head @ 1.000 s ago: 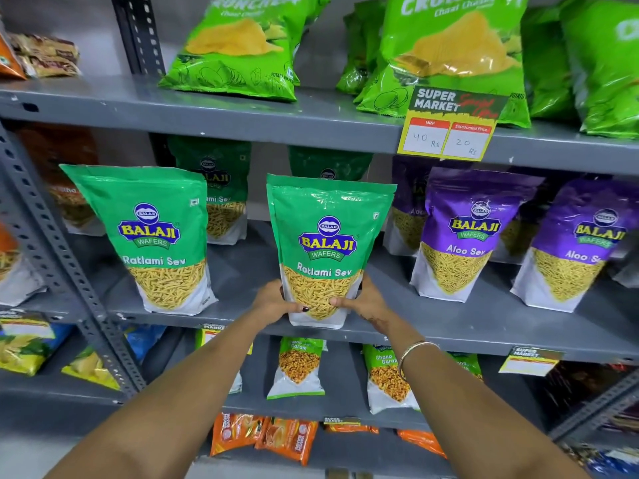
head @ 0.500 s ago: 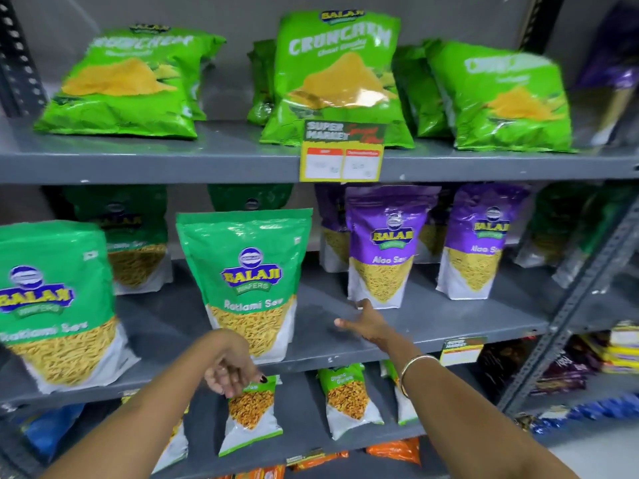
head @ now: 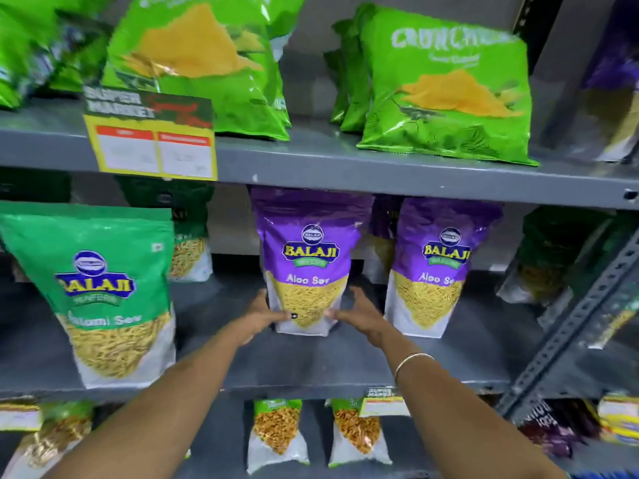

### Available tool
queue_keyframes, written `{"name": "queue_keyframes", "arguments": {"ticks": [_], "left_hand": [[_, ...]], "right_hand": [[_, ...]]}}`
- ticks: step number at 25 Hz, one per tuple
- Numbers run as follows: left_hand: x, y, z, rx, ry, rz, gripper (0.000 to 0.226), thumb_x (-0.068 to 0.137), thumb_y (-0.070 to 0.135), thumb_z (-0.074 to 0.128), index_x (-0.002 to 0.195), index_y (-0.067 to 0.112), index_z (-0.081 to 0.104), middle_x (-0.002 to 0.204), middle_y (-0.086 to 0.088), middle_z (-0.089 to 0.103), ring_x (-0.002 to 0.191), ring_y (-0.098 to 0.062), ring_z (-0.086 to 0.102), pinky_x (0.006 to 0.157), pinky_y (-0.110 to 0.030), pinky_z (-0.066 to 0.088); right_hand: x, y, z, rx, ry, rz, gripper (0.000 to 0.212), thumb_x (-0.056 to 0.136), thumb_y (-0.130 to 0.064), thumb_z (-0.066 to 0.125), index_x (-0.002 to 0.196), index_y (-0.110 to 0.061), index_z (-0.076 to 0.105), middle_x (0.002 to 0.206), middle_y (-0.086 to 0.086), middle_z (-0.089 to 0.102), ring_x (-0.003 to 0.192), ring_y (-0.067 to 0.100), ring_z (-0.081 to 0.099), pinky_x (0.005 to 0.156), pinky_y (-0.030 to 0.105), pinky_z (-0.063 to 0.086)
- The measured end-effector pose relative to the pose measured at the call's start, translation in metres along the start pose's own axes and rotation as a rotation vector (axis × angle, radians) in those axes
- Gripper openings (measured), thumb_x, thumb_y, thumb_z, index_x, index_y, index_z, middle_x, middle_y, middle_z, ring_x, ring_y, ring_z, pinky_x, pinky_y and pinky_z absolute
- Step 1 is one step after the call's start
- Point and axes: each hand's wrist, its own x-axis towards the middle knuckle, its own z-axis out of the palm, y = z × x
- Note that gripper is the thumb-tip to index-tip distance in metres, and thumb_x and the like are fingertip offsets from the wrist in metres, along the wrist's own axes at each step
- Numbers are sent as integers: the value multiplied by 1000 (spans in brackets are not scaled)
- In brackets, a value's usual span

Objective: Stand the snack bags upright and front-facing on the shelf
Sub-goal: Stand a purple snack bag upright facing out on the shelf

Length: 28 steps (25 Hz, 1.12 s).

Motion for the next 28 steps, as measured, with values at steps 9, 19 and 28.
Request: {"name": "queue_keyframes", "arguments": {"ticks": [9,19,28], "left_hand": [[-36,-15,5,-22,84,-8,49,59,-4,79,94,13,50,104,-13,61,99,-25,57,86,-38,49],[-78,-15,-3,122,87,-32,48,65,3,80,103,11,51,122,-18,63,116,-31,58,99,-42,47],[-85,-17,-2,222,94,-5,63,68,14,79,123,6,50,129,-12,60,119,-28,55,96,-35,45]], "right_hand": [[-21,4,16,74,-117,-84,83,60,3,81,130,2,37,130,11,53,117,20,51,86,14,52],[-68,5,24,-116,-46,-66,84,67,-15,80,136,-8,33,139,10,49,129,26,45,102,33,38],[-78,5,26,-114,-39,-50,81,67,-18,81,135,-9,37,138,9,50,128,27,46,104,38,39]]}}
